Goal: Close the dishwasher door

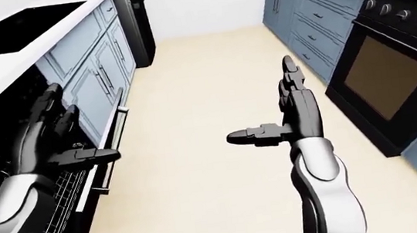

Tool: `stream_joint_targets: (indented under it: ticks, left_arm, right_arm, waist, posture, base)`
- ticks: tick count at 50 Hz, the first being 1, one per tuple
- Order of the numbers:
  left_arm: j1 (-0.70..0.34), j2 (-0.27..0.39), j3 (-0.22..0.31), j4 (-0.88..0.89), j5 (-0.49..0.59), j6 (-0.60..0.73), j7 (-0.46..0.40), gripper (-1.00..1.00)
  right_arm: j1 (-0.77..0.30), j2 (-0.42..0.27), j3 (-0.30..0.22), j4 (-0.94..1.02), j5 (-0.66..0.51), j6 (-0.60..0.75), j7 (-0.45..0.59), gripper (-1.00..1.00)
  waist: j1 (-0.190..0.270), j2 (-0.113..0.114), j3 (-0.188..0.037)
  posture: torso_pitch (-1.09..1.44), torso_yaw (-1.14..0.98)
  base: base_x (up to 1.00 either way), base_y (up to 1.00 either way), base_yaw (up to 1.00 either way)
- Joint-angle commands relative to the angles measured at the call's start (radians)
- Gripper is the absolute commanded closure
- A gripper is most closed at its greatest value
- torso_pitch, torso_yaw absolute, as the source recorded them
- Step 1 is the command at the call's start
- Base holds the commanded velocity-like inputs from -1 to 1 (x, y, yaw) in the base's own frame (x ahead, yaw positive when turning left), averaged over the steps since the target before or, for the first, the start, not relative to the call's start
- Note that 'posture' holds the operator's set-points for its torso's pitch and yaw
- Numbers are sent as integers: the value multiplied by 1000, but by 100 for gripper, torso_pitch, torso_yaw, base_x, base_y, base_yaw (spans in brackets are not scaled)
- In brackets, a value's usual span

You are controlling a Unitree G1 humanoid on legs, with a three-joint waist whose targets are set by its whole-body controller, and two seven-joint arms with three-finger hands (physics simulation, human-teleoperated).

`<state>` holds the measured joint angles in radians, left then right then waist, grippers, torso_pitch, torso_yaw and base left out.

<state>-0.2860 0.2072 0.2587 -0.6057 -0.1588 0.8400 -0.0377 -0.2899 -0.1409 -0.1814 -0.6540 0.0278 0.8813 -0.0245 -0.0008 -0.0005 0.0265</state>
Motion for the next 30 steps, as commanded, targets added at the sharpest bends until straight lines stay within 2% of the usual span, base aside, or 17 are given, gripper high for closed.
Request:
stream_joint_targets:
  ticks: [1,2,4,9,10,12,14,16,18,21,22,23,24,25,26,27,30]
  left_arm:
    - [-13,7,12,-20,5,-25,5,-100]
    - [-14,8,12,-21,5,-22,6,-100]
    - [-15,8,13,-22,4,-20,7,-100]
    - [-19,11,13,-33,1,-7,8,-100]
    - [-17,11,14,-28,2,-14,5,-100]
    - [-17,11,14,-30,1,-13,5,-100]
    - [-18,11,15,-33,1,-9,6,-100]
    - [-16,12,17,-25,1,-18,4,-100]
    - [-15,11,14,-30,1,-14,5,-100]
    - [-16,11,14,-33,1,-11,6,-100]
    - [-17,11,14,-32,1,-10,6,-100]
    - [-17,11,15,-33,1,-10,6,-100]
    - [-16,11,16,-24,2,-19,5,-100]
    - [-14,11,15,-26,2,-18,5,-100]
    - [-16,11,15,-27,1,-16,5,-100]
    - [-17,12,18,-37,-2,-6,6,-100]
    - [-17,11,12,-31,1,-12,7,-100]
  right_arm:
    - [-21,-4,5,-35,4,-20,3,-100]
    - [-21,-4,7,-36,3,-20,2,-100]
    - [-18,-2,9,-27,1,-33,3,-100]
    - [-19,-1,7,-32,6,-29,6,-100]
    - [-21,0,5,-34,9,-27,7,-100]
    - [-19,0,4,-32,12,-31,7,-100]
    - [-17,-1,1,-27,14,-39,9,-100]
    - [-22,-4,-2,-41,18,-20,7,-100]
    - [-19,-3,4,-38,16,-25,5,-100]
    - [-18,-3,3,-40,18,-23,6,-100]
    - [-17,-3,4,-34,17,-30,7,-100]
    - [-17,-3,4,-33,17,-31,7,-100]
    - [-19,-4,2,-35,18,-26,6,-100]
    - [-18,-4,3,-37,18,-24,6,-100]
    - [-18,-3,4,-35,18,-27,6,-100]
    - [-18,-3,7,-41,17,-21,5,-100]
    - [-20,-4,4,-40,18,-20,6,-100]
  waist:
    - [3,0,-12]
    - [2,0,-8]
    - [3,-3,-15]
    - [4,-5,-18]
    - [1,2,-36]
    - [-1,-19,-21]
    - [-2,-42,-35]
    - [-4,-43,-39]
    - [-7,-26,-28]
    - [-14,12,-13]
    - [-16,31,-14]
    - [-17,62,-20]
    - [-16,112,-35]
    - [-13,83,-35]
    - [-10,75,-19]
    - [-8,68,-15]
    - [-8,30,-17]
  posture:
    - [0,0]
    - [0,0]
    - [0,0]
    - [0,0]
    - [0,0]
    - [0,0]
    - [0,0]
    - [0,0]
    - [0,0]
    - [0,0]
    - [0,0]
    - [0,0]
    - [0,0]
    - [0,0]
    - [0,0]
    - [0,0]
    - [0,0]
  base:
    - [0,0,0]
    - [0,0,0]
    - [0,0,0]
    - [0,0,0]
    - [0,20,0]
    - [0,37,0]
    - [0,42,0]
    - [0,42,0]
    - [0,41,0]
    - [0,42,0]
    - [0,42,0]
    - [0,42,0]
    - [0,42,0]
    - [0,41,0]
    - [0,42,0]
    - [0,42,0]
    - [0,42,0]
